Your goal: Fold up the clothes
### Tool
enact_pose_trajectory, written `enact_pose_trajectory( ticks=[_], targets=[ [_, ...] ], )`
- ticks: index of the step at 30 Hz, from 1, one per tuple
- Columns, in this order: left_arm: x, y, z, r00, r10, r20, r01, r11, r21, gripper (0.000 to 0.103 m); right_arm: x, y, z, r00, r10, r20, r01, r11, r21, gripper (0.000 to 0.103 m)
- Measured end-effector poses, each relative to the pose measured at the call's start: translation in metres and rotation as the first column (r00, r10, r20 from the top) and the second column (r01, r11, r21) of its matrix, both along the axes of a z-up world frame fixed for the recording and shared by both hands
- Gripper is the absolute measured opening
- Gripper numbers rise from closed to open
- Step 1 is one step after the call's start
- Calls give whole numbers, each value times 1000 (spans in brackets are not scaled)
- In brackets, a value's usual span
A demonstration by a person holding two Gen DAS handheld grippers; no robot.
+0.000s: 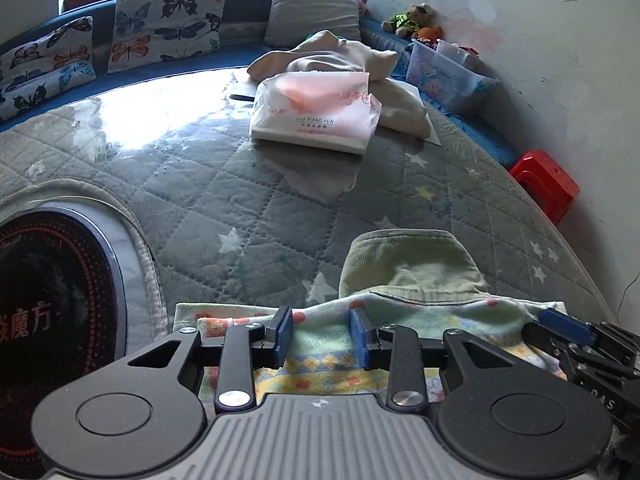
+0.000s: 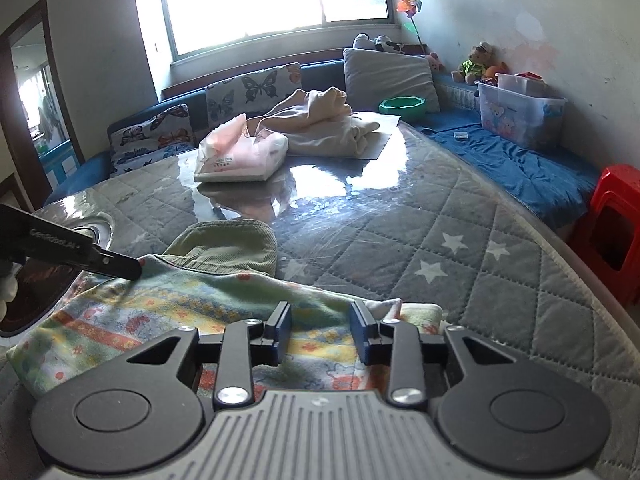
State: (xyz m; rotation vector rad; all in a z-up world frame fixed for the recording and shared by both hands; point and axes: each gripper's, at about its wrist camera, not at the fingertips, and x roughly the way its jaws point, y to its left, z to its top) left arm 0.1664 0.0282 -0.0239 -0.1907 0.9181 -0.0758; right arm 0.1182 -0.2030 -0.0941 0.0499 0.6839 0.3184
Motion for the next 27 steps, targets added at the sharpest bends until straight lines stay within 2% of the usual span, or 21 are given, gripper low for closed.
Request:
enact_pose_trajectory(
  ticks=[13,27],
  targets=[
    [5,-5,2,1000,7,-4,-7,1000,21,36,-2,10,8,1000,25,19,-25,1000,-7,40],
    [6,-8,2,1000,12,-10,-11,999,36,37,-24,65,16,975,219,39,-218,975,-39,40]
  ],
)
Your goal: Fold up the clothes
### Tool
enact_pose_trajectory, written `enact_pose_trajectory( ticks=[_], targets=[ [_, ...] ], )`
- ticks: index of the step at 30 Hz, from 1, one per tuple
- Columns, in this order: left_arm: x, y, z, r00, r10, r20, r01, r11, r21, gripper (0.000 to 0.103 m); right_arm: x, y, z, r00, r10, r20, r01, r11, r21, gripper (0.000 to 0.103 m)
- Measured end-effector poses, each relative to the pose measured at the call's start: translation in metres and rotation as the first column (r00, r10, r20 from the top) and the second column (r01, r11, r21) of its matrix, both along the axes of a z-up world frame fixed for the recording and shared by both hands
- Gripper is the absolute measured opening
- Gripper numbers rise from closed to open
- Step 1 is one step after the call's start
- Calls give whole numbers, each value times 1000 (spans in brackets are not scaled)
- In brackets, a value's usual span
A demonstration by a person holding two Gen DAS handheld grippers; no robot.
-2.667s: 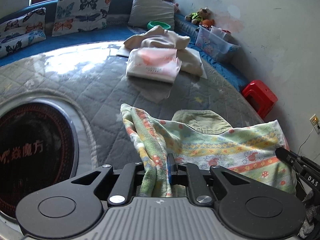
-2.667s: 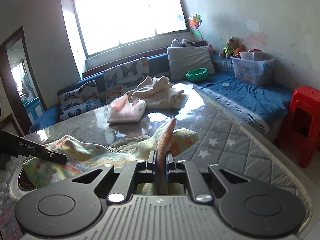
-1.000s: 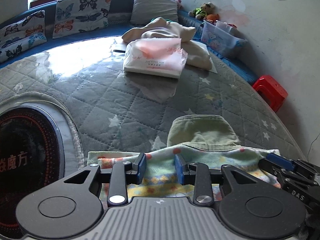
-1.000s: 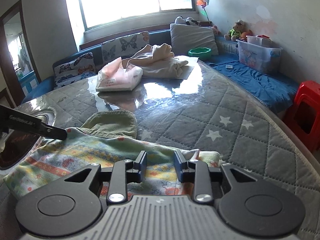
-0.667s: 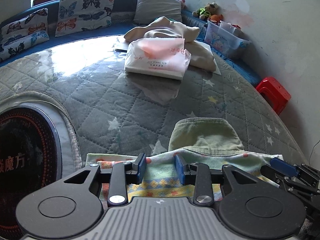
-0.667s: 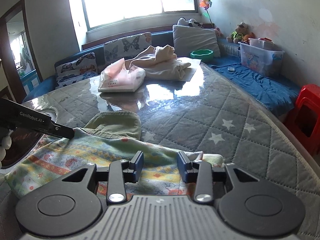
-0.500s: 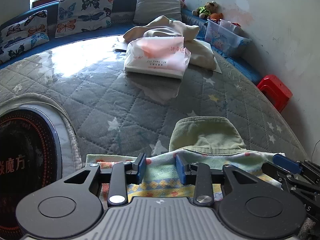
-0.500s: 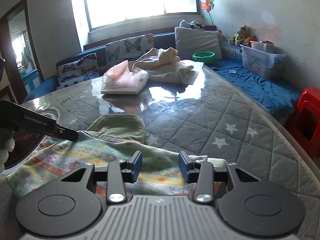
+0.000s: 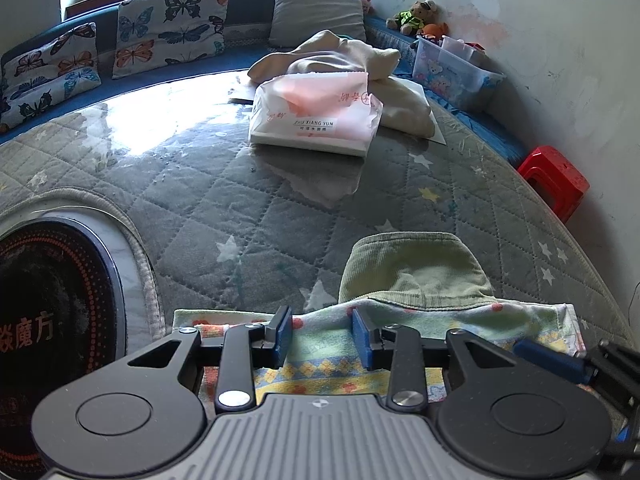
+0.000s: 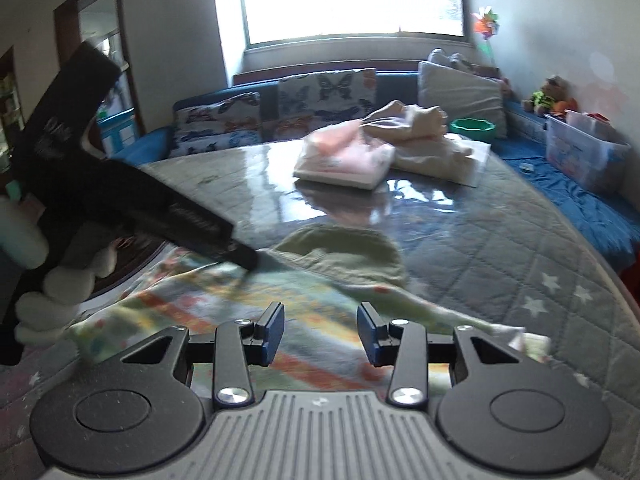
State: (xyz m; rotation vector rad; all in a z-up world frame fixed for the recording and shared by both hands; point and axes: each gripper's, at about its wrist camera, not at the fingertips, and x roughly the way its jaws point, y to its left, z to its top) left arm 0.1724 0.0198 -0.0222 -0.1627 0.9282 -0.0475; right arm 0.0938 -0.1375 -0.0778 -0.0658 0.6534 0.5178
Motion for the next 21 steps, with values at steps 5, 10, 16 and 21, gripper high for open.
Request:
enact_pose_trajectory(
  ticks=[5,10,16,21],
  targets=[
    [0,0,0,1000,2,-1,-2,1000,0,37,-16,9,-5,999,44,-13,-45,998,-47,40],
    [1,1,-1,1000,3,-2,-3,1000,-1,37,-39,11,-6,997,78,2,-77,992,-98,40],
    [1,1,-1,1000,2,-1,-2,1000,-1,37,-63,4,-8,998,59,7,-58,993,-99,40],
    [1,1,-1,1000,1,0,-1,1000,1,38,-79,-4,-10,999,48,8,-47,993,-112,40]
  ],
)
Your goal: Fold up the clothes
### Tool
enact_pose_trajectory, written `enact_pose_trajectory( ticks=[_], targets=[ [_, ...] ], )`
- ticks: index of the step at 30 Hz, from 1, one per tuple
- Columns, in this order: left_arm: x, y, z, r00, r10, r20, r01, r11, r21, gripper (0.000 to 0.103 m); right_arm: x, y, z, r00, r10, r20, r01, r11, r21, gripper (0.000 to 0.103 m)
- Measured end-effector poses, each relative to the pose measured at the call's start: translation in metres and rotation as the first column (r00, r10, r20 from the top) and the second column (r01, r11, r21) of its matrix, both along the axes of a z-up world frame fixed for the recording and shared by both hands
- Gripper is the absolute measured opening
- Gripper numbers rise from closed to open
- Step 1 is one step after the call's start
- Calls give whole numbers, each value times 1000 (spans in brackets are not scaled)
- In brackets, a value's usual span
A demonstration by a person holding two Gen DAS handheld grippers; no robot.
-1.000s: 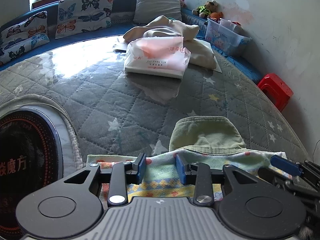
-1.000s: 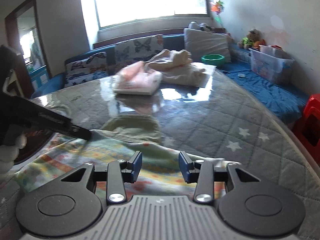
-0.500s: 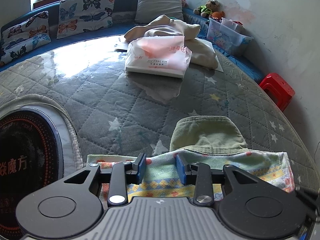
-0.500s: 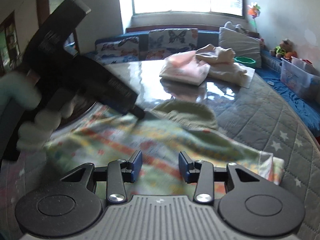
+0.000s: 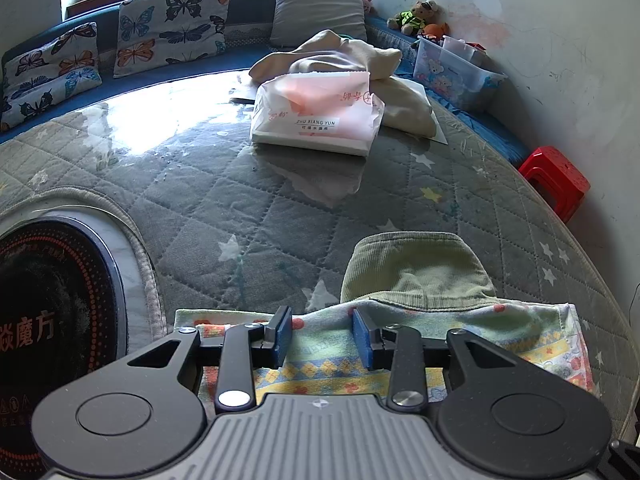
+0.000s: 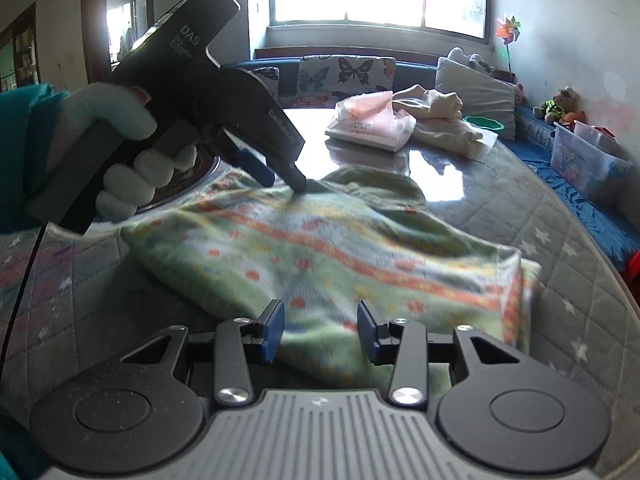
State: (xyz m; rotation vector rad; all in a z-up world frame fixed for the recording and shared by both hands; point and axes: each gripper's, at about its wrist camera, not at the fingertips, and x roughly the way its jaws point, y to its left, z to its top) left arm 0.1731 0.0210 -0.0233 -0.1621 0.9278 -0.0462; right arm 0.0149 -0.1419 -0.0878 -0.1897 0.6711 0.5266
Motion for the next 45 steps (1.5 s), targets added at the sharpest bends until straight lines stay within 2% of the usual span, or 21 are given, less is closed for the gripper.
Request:
enact_pose_trajectory(
  ticks=[5,9,14,19,25,30,35,45],
  targets=[
    [-4,1,3,1000,-9,6,9,1000,0,37,-13,-4,1,1000,21,16,-20,999,-43,40],
    [-19,3,16,998,-35,43,35,999,0,36,-13,-12,10,1000,6,16,-6,1000,-4,40],
    [-50,-2,32,988,-121,99,120,993,11,36,-9,-26,12,998,-58,8,58,998,14,41],
    [-78,-8,28,975,-201,93,200,980,12,36,-9,-38,8,995,-99,-9,99,995,13,41],
    [-107,-8,19,961,-261,89,262,965,-8,28,-5,-22,19,998,-51,35,50,998,33,40],
    [-128,-2,9,962,-260,85,263,965,-17,27,0,7,19,998,23,56,-25,999,37,40],
    [-132,14,1,973,-220,75,225,972,-63,27,4,31,6,996,85,40,-86,996,5,40],
    [-126,37,6,983,-148,106,160,980,-120,27,5,30,9,995,89,36,-90,996,18,41]
  ],
)
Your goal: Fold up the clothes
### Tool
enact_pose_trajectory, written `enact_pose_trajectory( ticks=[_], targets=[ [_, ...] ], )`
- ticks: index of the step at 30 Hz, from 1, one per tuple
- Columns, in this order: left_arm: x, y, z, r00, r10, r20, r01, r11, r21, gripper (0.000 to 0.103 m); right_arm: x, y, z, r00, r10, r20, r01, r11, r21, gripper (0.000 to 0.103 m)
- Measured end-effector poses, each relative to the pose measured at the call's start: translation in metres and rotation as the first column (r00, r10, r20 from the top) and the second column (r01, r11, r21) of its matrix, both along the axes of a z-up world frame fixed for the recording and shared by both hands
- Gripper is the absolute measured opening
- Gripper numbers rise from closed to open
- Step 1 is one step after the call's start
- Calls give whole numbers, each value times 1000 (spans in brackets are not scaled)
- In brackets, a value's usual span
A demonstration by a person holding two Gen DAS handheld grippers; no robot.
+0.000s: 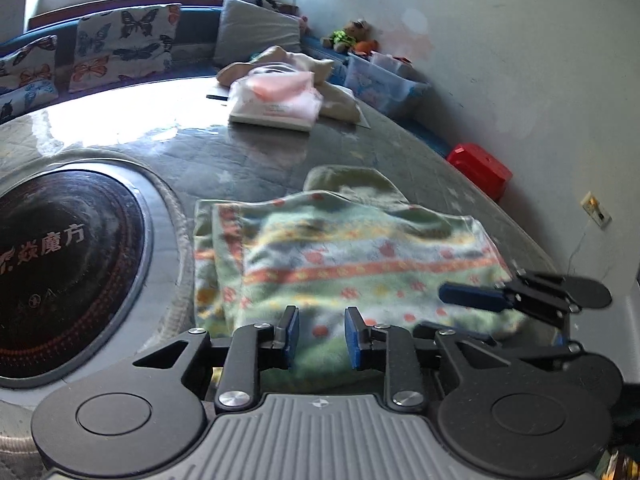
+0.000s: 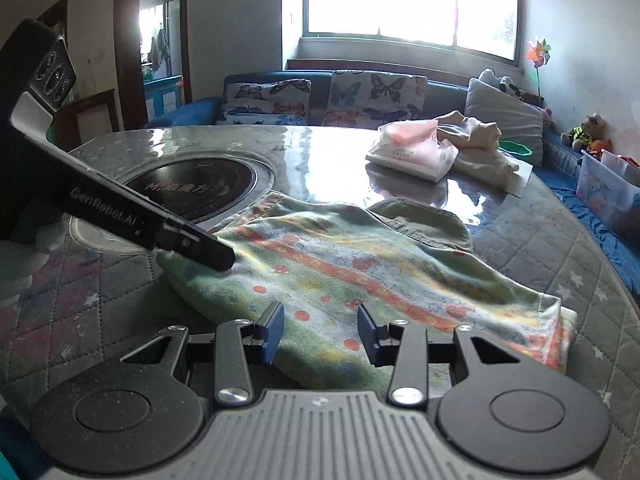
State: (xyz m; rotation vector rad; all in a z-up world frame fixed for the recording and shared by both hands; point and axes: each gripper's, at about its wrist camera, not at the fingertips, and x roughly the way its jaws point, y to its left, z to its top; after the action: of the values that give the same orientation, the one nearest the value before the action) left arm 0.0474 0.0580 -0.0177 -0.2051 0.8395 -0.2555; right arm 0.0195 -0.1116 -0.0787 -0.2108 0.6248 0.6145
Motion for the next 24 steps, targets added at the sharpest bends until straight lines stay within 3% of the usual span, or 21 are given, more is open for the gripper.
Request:
enact_pose_trajectory(
  ticks=[10,16,20,24],
  targets=[
    [1,6,-2,999,35,-21,-35,999,21,29,2,-1,0,1000,-2,-16,2,1000,4,42],
    [-11,-2,5,998,58,-15,-57,997,54,54,0,4,-4,1000,-10,-25,9,1000,-10,61],
    [-17,2,9,995,96,-12,-95,993,68,64,-1,6,1,1000,-25,-11,25,1000,-9,79],
    [-24,11,11,991,136,-14,-134,988,71,70,-2,11,5,1000,-25,-3,25,1000,-5,84]
  ],
)
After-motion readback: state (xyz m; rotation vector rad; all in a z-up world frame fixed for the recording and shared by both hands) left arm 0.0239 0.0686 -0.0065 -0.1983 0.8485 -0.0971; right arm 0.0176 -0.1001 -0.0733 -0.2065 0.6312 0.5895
